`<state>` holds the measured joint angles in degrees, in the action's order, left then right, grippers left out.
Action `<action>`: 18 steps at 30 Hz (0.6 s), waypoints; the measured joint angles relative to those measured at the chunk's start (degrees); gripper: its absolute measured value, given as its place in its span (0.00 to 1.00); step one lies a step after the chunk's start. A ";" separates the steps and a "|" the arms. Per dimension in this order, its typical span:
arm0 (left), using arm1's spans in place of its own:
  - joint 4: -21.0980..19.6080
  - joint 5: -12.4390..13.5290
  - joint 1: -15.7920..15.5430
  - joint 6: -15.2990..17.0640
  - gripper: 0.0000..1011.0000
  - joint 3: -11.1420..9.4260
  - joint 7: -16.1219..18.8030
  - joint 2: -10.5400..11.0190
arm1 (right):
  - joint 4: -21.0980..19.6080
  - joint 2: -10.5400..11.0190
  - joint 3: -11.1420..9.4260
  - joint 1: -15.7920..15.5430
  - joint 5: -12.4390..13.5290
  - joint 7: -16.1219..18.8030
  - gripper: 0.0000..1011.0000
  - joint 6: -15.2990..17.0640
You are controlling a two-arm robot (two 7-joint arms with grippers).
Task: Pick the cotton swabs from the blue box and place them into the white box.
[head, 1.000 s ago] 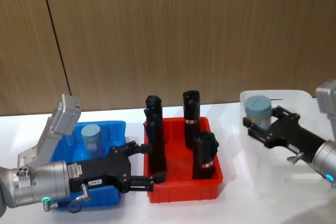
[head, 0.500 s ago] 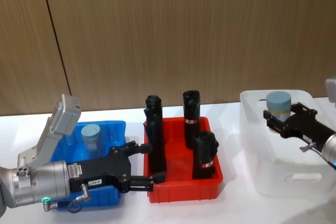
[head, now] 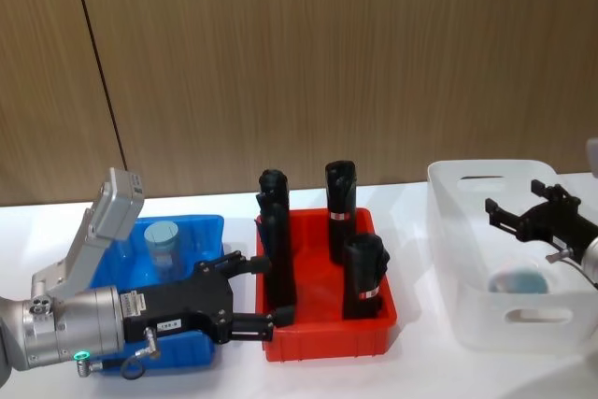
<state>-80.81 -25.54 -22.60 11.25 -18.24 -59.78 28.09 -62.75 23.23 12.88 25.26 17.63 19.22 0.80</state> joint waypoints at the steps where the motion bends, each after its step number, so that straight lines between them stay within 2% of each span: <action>1: 0.00 0.00 0.00 0.00 0.99 0.00 0.00 0.00 | 0.65 -0.09 -0.03 0.31 -0.08 -0.09 0.90 -0.15; 5: 0.00 0.00 0.00 0.00 0.99 0.00 0.00 0.00 | 1.86 -0.26 -0.10 0.89 -0.26 -0.28 0.99 -0.53; 13: -0.10 0.12 0.12 -0.07 0.99 -0.06 0.60 -0.07 | 1.38 -0.36 -0.13 0.56 -0.28 -0.65 0.99 -0.60; 18: -0.68 0.69 0.50 -0.53 0.99 -0.40 3.22 -0.34 | -1.18 -0.58 -0.12 -1.16 -0.31 -1.57 0.99 -0.53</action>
<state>-81.49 -24.85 -22.11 10.72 -18.64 -56.55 27.75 -63.93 22.65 12.76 24.10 17.31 17.65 0.27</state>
